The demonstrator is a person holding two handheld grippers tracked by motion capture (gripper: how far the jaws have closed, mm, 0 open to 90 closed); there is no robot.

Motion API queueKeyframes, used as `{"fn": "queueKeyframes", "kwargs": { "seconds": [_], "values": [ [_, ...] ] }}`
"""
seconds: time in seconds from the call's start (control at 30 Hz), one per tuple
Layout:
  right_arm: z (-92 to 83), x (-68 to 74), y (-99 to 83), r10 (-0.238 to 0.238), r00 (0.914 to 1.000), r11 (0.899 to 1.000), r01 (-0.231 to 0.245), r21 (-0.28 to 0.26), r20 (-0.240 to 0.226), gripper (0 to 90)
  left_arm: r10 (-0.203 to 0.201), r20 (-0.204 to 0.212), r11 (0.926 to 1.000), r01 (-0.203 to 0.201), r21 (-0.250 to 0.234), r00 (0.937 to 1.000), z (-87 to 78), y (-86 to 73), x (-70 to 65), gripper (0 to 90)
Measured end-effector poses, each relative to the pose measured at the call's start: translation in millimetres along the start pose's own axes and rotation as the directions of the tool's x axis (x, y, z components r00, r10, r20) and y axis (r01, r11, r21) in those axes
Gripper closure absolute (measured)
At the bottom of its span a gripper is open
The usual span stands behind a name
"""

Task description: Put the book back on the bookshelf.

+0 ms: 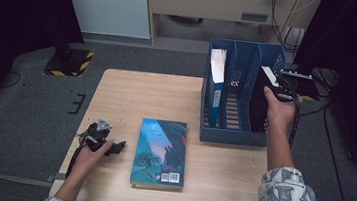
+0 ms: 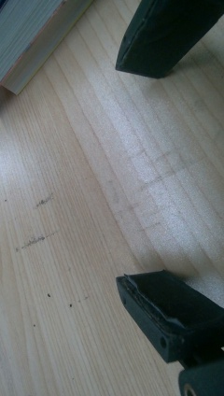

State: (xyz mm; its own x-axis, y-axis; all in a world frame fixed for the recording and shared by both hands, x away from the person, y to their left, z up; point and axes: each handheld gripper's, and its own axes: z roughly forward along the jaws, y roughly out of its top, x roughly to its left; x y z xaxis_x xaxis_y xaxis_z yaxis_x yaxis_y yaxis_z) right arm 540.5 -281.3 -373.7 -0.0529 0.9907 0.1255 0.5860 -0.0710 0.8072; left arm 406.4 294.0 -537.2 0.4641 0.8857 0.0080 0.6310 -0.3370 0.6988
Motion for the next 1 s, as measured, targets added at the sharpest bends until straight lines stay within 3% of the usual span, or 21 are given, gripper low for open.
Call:
{"fn": "queueKeyframes", "kwargs": {
  "seconds": [0.3, 0.67, 1.0],
  "values": [
    [-9.1, 4.5, -9.1, -0.05, 0.9987, 0.998, 0.05, 0.033, -0.003, 52.0, 0.001, 0.0, 1.0, -0.001, 0.0, 1.0, 0.0, 0.0, -0.1, 0.0],
    [-17.3, 3.9, -20.9, -0.04, 0.9992, 0.998, 0.041, 0.051, -0.006, 51.3, 0.001, 0.001, 1.0, -0.001, 0.0, 1.0, 0.0, 0.0, -0.2, 0.0],
    [-20.3, 8.2, -27.5, -0.06, 0.9982, 0.997, 0.06, 0.039, -0.006, 50.2, 0.001, 0.002, 1.0, -0.001, 0.0, 1.0, 0.0, 0.0, -0.2, 0.0]
  ]
}}
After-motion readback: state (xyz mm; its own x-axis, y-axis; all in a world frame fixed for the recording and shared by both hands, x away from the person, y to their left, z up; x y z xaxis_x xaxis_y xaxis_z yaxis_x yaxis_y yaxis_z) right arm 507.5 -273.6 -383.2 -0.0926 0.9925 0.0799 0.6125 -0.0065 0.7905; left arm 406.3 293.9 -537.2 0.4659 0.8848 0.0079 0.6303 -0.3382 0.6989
